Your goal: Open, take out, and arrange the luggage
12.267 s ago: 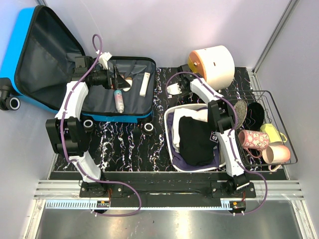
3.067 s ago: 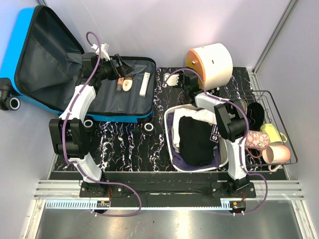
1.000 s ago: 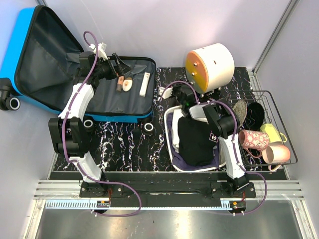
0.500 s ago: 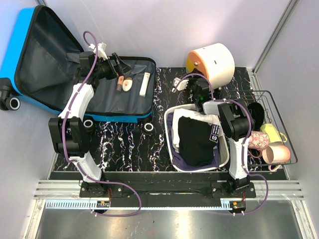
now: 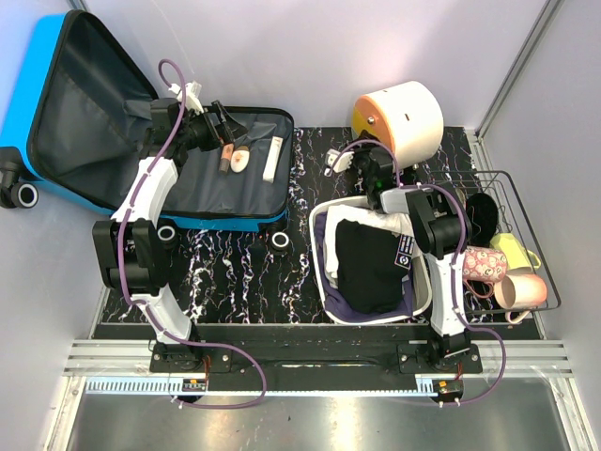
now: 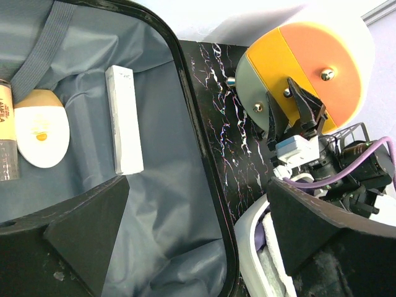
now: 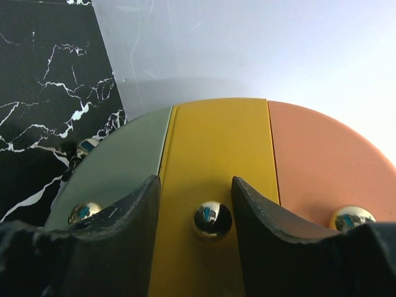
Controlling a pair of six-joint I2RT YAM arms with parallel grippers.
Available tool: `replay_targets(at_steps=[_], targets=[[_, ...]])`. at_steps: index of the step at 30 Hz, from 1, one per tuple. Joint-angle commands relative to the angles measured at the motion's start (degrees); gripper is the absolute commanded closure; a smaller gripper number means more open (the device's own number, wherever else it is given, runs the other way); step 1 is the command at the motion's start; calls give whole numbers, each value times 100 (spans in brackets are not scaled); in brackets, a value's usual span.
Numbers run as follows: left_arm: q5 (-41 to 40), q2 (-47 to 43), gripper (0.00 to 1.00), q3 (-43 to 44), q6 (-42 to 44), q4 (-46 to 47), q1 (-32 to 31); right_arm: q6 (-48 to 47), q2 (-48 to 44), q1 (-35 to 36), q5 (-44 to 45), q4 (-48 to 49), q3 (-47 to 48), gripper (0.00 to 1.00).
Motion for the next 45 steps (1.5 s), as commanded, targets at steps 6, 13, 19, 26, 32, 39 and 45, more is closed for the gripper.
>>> replay_targets(at_steps=[6, 13, 19, 26, 32, 39, 45], targets=[[97, 44, 1, 312, 118, 205, 41, -98, 234, -119, -183, 57, 609, 79], [106, 114, 1, 391, 65, 214, 41, -116, 129, 30, -481, 304, 468, 100], [97, 105, 1, 382, 21, 222, 41, -133, 172, 354, -605, 427, 301, 100], [70, 18, 1, 268, 47, 231, 41, 7, 243, 820, -377, 559, 266, 100], [44, -9, 1, 180, 30, 240, 41, 113, 322, 1067, -104, 524, 424, 89], [-237, 70, 1, 329, 318, -84, 41, 437, 94, 1067, 186, 234, 424, 39], [-932, 683, 1, 1180, 1476, -1366, 50, 1069, -539, 1076, 239, -416, 257, 22]])
